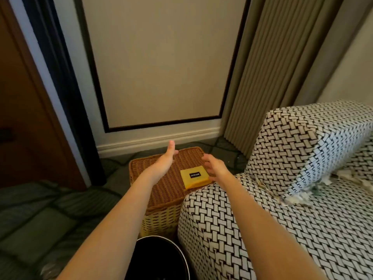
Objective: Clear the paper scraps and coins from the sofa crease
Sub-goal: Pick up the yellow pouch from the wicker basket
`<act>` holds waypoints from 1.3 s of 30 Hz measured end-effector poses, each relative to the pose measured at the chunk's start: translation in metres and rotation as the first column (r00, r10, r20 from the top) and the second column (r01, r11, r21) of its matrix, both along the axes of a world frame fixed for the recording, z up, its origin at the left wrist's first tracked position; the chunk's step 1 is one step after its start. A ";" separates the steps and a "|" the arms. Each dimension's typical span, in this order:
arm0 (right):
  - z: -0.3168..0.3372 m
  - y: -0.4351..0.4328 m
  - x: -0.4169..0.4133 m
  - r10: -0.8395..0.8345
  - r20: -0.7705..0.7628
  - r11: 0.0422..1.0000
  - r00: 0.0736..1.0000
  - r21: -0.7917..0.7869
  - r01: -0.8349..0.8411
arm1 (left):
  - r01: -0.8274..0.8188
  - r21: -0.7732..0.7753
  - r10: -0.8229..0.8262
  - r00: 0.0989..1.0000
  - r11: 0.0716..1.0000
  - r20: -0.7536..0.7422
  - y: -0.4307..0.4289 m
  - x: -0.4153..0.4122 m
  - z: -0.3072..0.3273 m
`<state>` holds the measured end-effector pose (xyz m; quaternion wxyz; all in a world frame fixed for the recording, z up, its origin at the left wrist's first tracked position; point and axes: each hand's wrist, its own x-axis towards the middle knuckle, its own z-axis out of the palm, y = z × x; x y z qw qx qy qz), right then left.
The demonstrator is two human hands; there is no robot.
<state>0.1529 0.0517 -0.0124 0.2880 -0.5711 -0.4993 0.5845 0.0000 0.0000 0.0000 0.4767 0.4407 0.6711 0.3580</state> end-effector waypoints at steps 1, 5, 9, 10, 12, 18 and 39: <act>-0.013 0.005 -0.005 -0.008 0.006 1.000 1.000 0.026 0.008 | -0.001 0.030 0.001 1.000 1.000 -0.006 0.000 0.001 -0.011; -0.061 0.037 -0.007 -0.072 0.015 0.990 0.997 0.126 0.069 | -0.007 0.054 0.008 1.000 0.999 -0.013 0.010 0.008 -0.051; -0.070 0.043 0.000 -0.122 -0.038 0.983 0.992 0.132 0.126 | -0.032 0.074 0.028 0.998 0.997 0.058 0.022 0.025 -0.083; -0.066 0.044 0.003 -0.112 -0.079 0.988 0.990 0.097 0.120 | -0.034 0.064 0.029 0.997 0.997 0.076 0.027 0.031 -0.088; -0.063 0.047 0.006 -0.108 -0.173 0.993 0.979 0.025 0.114 | -0.019 0.023 0.017 0.995 1.000 0.096 0.034 0.040 -0.094; -0.082 0.073 -0.009 0.089 0.107 0.994 0.990 0.056 -0.096 | -0.091 -0.028 0.093 0.995 0.995 0.049 0.066 0.039 -0.108; -0.079 0.049 0.016 -0.119 0.105 0.856 0.987 0.515 0.049 | -0.129 0.035 0.132 0.987 0.991 -0.088 0.044 0.058 -0.070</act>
